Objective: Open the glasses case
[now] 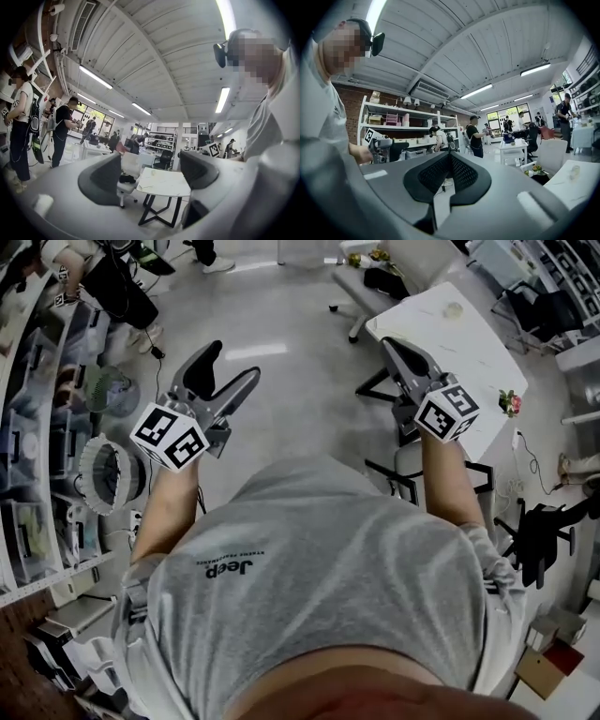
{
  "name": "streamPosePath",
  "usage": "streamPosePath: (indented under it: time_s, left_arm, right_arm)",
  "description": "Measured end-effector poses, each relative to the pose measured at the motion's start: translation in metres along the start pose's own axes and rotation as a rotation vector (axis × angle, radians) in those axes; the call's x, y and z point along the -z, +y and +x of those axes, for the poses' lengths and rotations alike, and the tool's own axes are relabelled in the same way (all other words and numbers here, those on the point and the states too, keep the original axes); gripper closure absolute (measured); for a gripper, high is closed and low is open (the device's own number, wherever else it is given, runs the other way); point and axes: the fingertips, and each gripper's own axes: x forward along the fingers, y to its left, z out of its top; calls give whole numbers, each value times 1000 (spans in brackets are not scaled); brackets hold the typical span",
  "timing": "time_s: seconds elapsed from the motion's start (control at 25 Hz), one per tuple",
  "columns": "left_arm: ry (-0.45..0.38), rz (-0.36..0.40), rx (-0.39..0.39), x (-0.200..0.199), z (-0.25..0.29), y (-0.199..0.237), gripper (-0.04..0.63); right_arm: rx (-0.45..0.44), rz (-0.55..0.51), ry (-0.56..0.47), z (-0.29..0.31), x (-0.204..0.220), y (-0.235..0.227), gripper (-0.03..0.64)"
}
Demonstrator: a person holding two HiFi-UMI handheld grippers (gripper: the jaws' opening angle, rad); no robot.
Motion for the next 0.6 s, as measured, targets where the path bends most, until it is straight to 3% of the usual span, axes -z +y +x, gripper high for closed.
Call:
streamPosePath:
  time_s: [0.32,0.6]
  left_arm:
    - [30,-38,26,-8,26,89,173]
    - [50,-51,18,0,71,129,173]
  right_arm:
    - [35,15,19,80,2,-30,611]
    - [44,42,25,110,9,-84,611]
